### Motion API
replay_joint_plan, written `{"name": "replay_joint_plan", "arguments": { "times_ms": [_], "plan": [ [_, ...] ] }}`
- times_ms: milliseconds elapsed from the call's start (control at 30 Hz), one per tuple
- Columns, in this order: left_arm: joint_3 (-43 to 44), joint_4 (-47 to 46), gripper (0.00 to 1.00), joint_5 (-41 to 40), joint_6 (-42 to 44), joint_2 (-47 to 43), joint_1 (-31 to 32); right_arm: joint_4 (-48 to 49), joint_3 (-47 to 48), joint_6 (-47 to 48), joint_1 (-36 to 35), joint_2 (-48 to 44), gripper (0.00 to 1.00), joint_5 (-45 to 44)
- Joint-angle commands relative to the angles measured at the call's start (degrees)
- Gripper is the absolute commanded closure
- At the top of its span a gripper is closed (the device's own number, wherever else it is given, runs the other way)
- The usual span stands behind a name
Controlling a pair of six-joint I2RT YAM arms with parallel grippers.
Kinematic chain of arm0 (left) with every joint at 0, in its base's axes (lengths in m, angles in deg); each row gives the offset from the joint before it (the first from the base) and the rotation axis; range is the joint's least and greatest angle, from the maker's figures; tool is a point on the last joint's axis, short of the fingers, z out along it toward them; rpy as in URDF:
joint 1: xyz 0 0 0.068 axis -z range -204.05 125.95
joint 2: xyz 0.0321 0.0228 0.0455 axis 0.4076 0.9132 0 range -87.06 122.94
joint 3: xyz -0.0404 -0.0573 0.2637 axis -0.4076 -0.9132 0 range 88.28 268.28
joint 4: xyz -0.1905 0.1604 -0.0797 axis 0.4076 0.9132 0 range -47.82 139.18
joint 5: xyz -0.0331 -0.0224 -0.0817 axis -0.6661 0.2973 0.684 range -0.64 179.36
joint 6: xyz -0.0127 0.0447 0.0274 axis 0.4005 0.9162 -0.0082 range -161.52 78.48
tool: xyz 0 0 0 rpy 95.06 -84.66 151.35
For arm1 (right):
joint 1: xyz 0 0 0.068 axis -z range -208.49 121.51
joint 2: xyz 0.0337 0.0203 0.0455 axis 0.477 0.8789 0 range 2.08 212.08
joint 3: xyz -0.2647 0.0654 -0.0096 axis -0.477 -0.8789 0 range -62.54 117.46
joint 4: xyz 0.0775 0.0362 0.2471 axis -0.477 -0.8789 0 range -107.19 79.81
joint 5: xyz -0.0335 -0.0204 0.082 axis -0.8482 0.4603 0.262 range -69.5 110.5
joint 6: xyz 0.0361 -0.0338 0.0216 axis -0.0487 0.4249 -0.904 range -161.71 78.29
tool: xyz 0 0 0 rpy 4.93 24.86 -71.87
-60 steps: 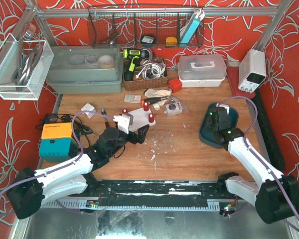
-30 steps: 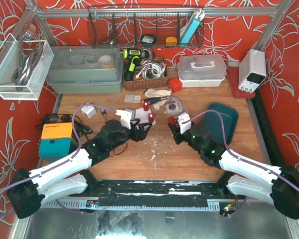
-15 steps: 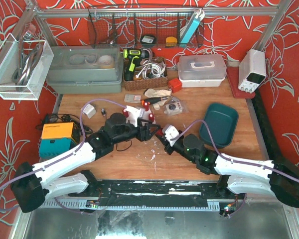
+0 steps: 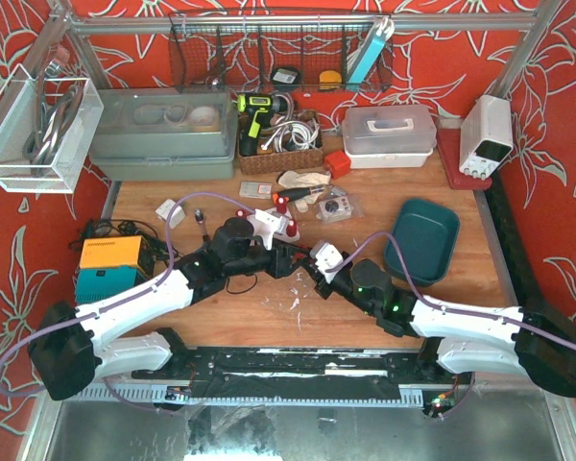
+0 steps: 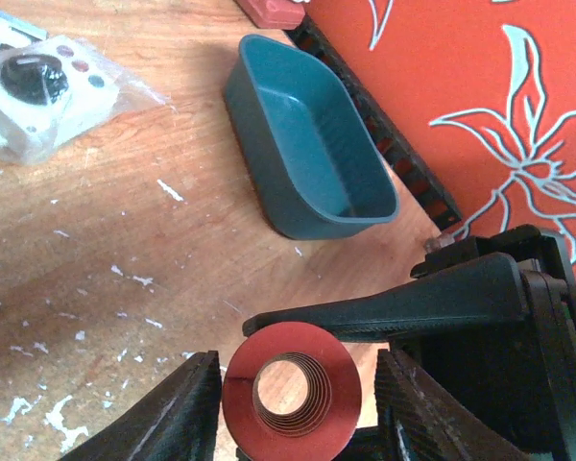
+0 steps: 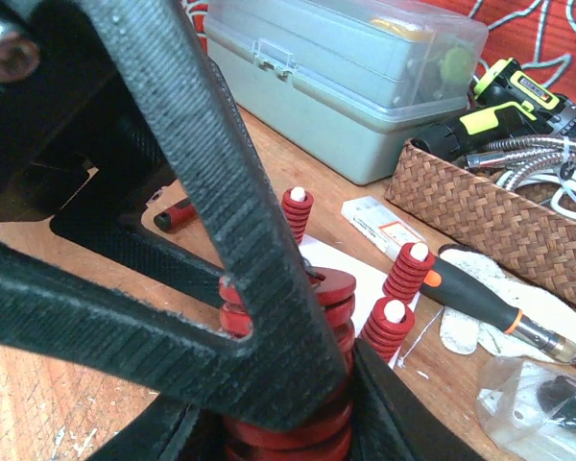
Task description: Install the large spring
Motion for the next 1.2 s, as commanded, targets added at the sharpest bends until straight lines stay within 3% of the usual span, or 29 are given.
{"name": "replay_joint_plan", "arguments": {
  "times_ms": [0, 233, 400, 633, 733, 900, 1167],
  "plan": [
    [1.1, -1.3, 0.56, 1.5, -0.3, 0.1, 0.3, 2.8, 0.0, 0.8, -0.6, 0.0, 0.92, -1.1],
    [0.4, -2.4, 0.74, 1.7, 0.0, -0.4, 0.3, 2.4, 0.1, 0.7, -0.7, 0.4, 0.89, -1.1],
    [0.2, -2.8, 0.89, 0.3, 0.5, -0.9, 0.3, 2.1, 0.1, 0.6, -0.6, 0.8, 0.77, -2.3],
    [-2.6, -3.6, 0.95, -9.0, 2.0, -4.5, 0.3, -1.4, 1.7, -0.1, -0.7, 1.3, 0.42, -6.8],
    [-3.8, -3.0, 0.97, -15.9, 2.6, -6.0, 0.2, -1.9, 1.3, -0.1, -0.7, 0.2, 0.20, -8.8],
    [-3.9, -0.1, 0.96, -26.7, 3.8, -5.8, 0.2, -1.2, -0.4, -0.6, -0.6, -3.3, 0.01, -14.8],
    [-2.2, 3.7, 0.98, -41.2, 4.5, -2.5, -1.3, -2.3, -1.3, -2.2, 0.1, -5.0, 0.01, -27.2]
  ]
}}
